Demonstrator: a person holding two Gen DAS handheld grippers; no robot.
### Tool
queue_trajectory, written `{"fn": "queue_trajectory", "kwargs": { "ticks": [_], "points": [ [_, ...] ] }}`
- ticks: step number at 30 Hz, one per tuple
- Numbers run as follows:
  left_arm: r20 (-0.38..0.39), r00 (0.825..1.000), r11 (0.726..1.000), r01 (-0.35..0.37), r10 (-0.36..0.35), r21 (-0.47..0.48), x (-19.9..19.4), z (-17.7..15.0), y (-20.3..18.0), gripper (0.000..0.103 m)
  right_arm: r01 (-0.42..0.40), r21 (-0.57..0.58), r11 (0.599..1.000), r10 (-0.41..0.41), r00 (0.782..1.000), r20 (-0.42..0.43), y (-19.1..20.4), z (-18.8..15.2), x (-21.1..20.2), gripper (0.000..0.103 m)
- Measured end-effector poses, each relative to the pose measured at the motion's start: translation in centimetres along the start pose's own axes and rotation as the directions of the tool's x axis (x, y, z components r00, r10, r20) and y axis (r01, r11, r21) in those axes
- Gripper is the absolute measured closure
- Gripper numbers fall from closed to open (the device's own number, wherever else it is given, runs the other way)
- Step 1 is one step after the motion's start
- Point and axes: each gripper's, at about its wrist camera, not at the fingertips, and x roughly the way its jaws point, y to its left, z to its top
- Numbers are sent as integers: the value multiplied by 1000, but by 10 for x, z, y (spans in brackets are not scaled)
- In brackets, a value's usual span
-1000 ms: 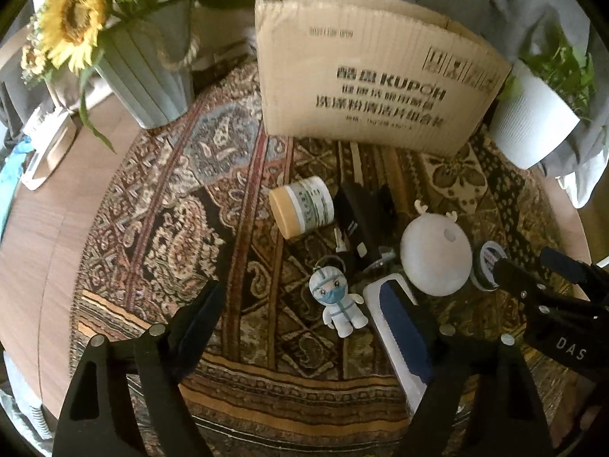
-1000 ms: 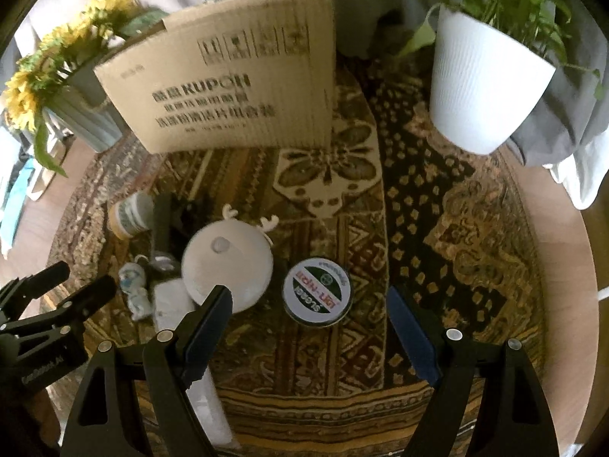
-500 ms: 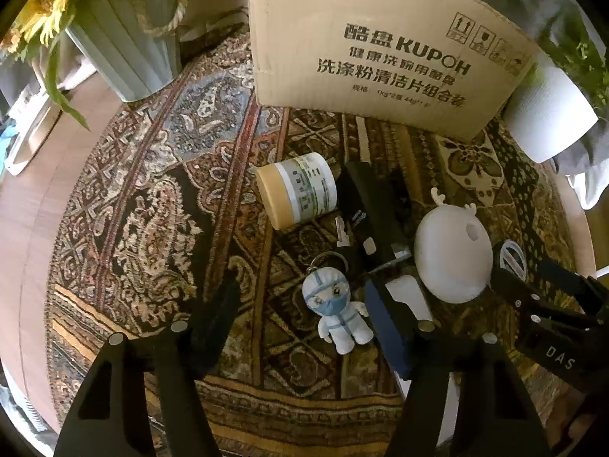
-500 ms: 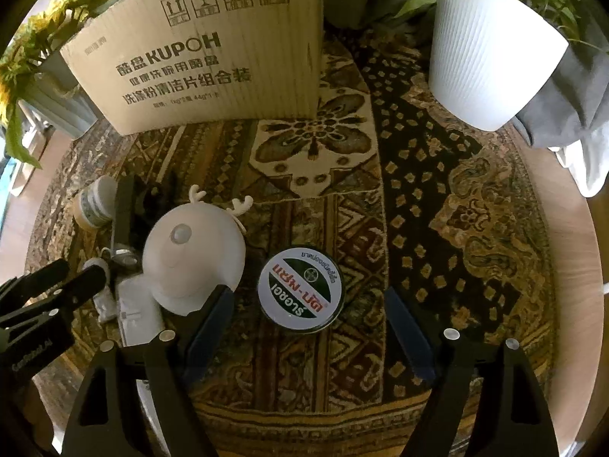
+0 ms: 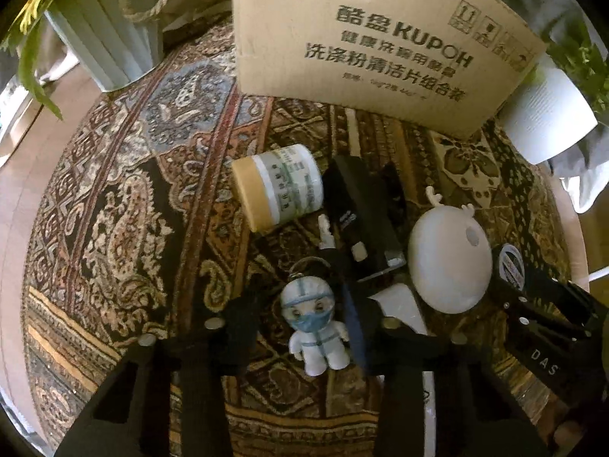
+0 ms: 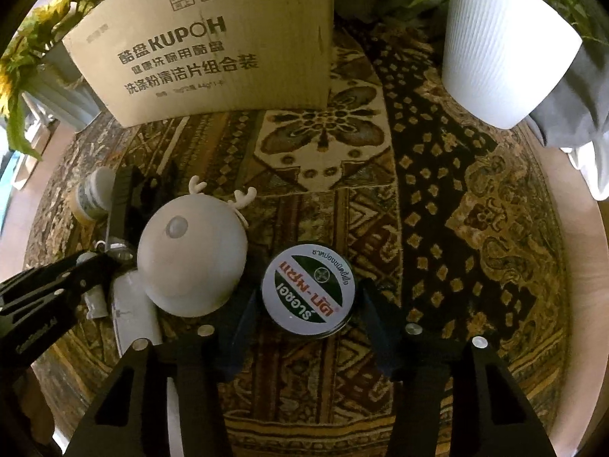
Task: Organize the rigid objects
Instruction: 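Grasp the doctor figurine with the left tool while the right tool grasps the green tin, then lift and carry the figurine and green tin with both tools over the box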
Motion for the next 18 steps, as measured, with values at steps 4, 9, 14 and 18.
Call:
{"fn": "queue_trajectory", "kwargs": {
  "ticks": [4,9,14,18],
  "points": [
    [15,1000,1000,15,-16,25,-3,-2,-3,76,-12,6,1000,12,1000,9,-1,-2,-4,50],
    [43,999,999,24,-26,43,-15,-6,-8,76,-25,-5,1000,25,999,41,-1,-9,-20,50],
    [72,997,998,39,-43,54,-29,-9,-9,76,-29,-22,999,31,997,76,1,-10,-33,50],
    [108,993,997,40,-47,64,-42,-11,-8,76,-45,-32,998,49,993,108,3,-10,-46,50]
  ]
}}
